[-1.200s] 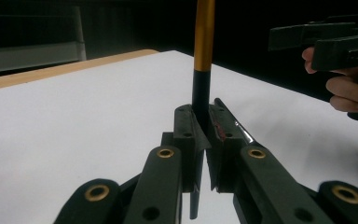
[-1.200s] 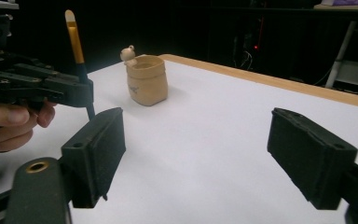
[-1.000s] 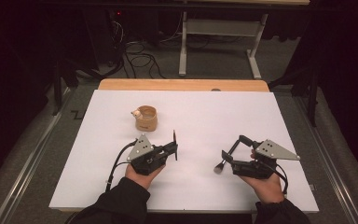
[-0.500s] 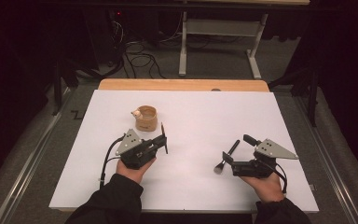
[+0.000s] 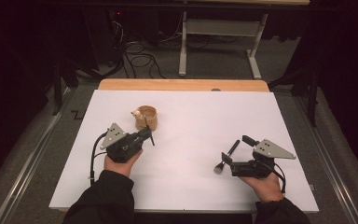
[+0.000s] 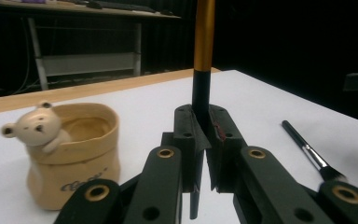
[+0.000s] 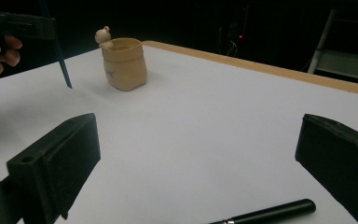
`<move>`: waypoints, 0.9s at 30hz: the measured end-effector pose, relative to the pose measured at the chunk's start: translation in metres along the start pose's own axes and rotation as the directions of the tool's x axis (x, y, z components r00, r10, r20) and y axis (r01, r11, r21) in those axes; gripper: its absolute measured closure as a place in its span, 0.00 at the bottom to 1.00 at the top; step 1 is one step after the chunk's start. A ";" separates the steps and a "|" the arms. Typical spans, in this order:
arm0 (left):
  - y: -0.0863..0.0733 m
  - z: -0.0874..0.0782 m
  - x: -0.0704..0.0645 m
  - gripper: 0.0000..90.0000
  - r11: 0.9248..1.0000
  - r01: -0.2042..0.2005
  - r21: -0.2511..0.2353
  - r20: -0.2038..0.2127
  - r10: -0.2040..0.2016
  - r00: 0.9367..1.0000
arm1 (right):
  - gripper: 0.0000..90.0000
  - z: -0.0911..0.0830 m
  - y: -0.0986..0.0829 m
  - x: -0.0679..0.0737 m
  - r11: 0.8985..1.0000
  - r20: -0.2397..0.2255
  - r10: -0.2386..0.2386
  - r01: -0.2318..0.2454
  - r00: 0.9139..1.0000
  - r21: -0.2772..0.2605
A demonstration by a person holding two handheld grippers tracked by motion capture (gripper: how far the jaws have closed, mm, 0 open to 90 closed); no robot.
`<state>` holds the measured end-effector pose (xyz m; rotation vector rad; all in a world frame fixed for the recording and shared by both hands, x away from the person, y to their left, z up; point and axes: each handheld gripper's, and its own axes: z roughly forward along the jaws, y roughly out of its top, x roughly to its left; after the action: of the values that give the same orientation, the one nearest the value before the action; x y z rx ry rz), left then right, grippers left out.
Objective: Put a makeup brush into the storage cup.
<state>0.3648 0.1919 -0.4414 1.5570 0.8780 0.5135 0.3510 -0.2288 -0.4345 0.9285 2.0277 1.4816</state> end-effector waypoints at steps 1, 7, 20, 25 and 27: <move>0.000 -0.001 0.002 0.93 1.000 -0.001 0.000 -0.008 0.001 1.000 | 0.01 0.000 0.000 0.000 1.000 -0.001 0.000 0.000 1.000 0.001; 0.000 -0.006 0.013 0.93 1.000 0.016 -0.009 -0.048 -0.016 0.999 | 0.01 0.001 -0.001 -0.001 1.000 -0.001 0.005 -0.005 1.000 0.002; 0.002 -0.023 0.035 0.93 0.999 0.031 -0.036 -0.132 -0.036 0.991 | 0.01 0.000 -0.001 -0.003 1.000 0.002 0.015 -0.015 1.000 0.004; 0.003 -0.024 0.037 0.93 0.999 0.034 -0.037 -0.138 -0.039 0.990 | 0.01 0.001 -0.001 -0.003 1.000 0.001 0.016 -0.016 1.000 0.006; 0.003 -0.024 0.037 0.93 0.999 0.035 -0.041 -0.136 -0.041 0.990 | 0.01 0.001 -0.002 -0.003 1.000 0.003 0.016 -0.016 1.000 0.007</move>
<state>0.3698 0.2355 -0.4399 1.4805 0.9947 0.6121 0.3530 -0.2306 -0.4363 0.9508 2.0297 1.4814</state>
